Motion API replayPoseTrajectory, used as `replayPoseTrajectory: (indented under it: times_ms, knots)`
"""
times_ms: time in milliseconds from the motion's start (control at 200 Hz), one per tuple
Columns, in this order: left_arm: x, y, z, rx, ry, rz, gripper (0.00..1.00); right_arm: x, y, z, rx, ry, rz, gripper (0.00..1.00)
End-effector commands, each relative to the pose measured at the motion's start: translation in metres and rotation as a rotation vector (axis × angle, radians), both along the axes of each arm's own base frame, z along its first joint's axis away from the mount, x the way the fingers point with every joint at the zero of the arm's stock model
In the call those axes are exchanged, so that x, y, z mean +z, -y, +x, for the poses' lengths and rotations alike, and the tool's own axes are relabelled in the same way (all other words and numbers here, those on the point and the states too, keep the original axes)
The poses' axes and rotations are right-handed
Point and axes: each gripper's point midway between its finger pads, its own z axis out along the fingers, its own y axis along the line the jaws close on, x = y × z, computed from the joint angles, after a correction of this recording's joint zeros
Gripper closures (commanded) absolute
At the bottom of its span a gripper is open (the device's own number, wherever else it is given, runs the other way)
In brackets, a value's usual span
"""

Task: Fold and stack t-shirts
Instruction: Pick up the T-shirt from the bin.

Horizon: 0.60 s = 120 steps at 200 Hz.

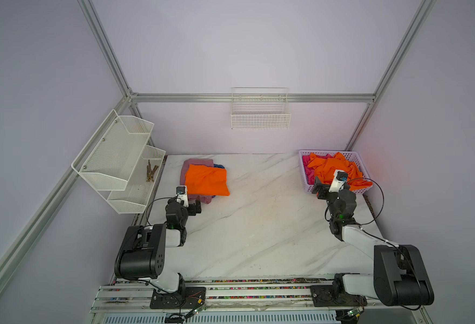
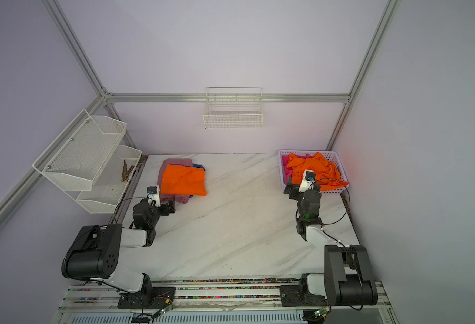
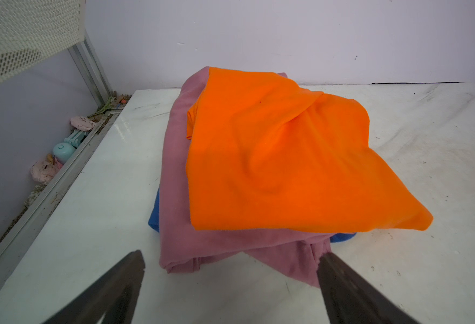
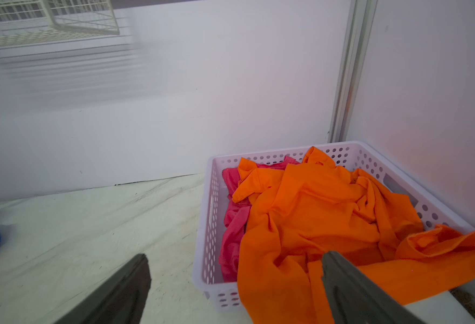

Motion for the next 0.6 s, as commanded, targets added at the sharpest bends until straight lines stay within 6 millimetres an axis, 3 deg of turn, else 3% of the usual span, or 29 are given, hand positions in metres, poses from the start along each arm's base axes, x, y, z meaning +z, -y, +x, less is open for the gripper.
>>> replayPoseTrajectory:
  times_ms: [0,135,190,285,410,595]
  knots:
    - [0.008,-0.001,0.002,-0.003,0.031,0.007,0.0,-0.046,0.03,0.007,-0.094,-0.237,0.042,0.0]
    - [0.007,0.0,0.002,-0.003,0.029,0.006,0.0,-0.053,0.053,0.031,-0.14,-0.321,0.066,0.01]
    - [0.007,0.0,0.002,-0.004,0.03,0.007,0.0,-0.074,0.059,0.039,-0.141,-0.4,0.082,0.02]
    - [0.007,0.0,0.002,-0.004,0.03,0.007,0.0,-0.083,0.069,0.051,-0.15,-0.471,0.11,0.05]
    - [0.007,0.0,0.002,-0.005,0.029,0.007,0.0,-0.091,0.076,0.052,-0.164,-0.526,0.131,0.08]
    - [0.007,0.0,0.002,-0.005,0.03,0.007,0.0,-0.098,0.084,0.039,-0.225,-0.556,0.15,0.14]
